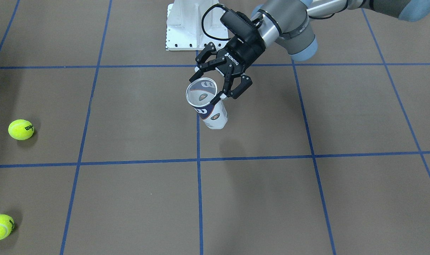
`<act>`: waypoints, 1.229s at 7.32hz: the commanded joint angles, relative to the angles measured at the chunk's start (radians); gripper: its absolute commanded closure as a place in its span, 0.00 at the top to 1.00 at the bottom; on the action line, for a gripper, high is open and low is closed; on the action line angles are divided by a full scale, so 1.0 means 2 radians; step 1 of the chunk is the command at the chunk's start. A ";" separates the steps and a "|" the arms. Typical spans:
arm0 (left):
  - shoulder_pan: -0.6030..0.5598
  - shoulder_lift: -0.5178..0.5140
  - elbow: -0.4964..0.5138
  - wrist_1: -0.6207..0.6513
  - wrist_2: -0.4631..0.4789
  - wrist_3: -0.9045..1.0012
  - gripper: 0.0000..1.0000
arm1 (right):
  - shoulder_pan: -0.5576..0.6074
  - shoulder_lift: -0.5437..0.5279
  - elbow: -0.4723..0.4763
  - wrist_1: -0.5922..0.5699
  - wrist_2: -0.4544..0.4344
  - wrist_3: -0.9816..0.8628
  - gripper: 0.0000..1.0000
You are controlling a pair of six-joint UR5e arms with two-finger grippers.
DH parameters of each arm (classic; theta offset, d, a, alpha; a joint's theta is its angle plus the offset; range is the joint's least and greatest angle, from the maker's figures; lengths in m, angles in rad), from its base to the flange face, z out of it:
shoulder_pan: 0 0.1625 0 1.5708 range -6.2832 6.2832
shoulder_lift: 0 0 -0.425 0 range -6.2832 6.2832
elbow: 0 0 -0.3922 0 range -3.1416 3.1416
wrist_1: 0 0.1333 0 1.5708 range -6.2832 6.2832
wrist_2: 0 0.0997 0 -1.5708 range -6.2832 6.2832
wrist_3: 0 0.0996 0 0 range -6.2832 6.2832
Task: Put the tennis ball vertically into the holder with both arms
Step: 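Lift the can with the left gripper and rotate it upright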
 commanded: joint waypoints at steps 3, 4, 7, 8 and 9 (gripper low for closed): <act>0.014 -0.001 0.168 -0.295 0.046 -0.006 0.57 | 0.000 -0.001 0.008 0.000 0.003 0.001 0.99; 0.019 -0.010 0.185 -0.302 0.055 -0.006 0.58 | 0.000 -0.001 0.008 0.000 0.007 0.001 0.99; 0.027 -0.012 0.200 -0.303 0.056 -0.003 0.58 | 0.000 -0.001 0.007 0.000 0.006 0.001 0.99; 0.031 -0.013 0.202 -0.303 0.056 -0.003 0.58 | 0.000 -0.001 0.007 0.000 0.006 0.001 0.99; 0.031 -0.013 0.201 -0.303 0.057 -0.003 0.66 | 0.000 -0.001 0.007 0.000 0.007 0.001 0.99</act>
